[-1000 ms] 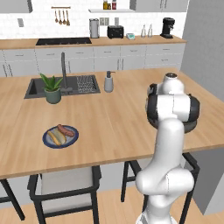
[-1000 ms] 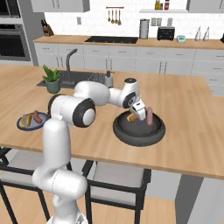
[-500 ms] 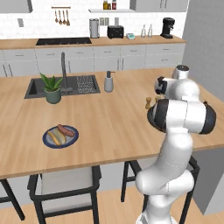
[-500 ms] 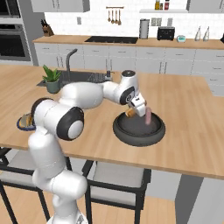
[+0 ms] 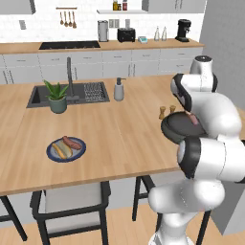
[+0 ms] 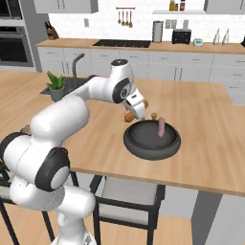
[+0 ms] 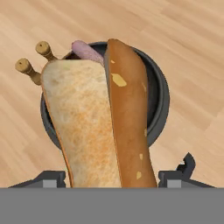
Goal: Place one bun and one sausage from the bowl on each plate.
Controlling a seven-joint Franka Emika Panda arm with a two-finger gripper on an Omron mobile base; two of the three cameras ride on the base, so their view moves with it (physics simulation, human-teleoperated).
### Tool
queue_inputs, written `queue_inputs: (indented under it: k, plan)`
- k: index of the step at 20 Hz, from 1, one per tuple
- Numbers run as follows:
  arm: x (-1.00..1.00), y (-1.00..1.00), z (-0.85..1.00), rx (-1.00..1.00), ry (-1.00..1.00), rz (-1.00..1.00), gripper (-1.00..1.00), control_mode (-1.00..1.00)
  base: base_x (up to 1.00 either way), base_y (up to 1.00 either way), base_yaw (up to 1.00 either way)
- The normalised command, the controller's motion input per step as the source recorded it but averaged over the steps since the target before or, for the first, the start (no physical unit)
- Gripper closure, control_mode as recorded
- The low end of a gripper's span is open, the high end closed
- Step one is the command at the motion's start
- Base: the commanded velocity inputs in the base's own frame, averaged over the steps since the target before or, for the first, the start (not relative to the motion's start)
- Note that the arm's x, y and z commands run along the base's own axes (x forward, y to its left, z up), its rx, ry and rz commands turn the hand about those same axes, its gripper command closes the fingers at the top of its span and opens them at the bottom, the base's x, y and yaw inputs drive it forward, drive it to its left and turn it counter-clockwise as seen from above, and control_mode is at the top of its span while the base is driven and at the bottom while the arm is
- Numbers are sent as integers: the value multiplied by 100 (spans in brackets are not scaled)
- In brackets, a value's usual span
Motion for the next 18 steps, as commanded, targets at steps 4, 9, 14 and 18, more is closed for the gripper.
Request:
queue_inputs:
  k: [4,9,14,18]
  plan:
    - [-92,99,57,-2,12,6,100,-100,0,0,0]
    - [-85,60,35,1,11,8,100,-100,0,0,0]
    - [-11,8,1,0,2,2,100,100,-50,48,6]
    - [0,0,0,0,0,0,100,100,-30,100,1]
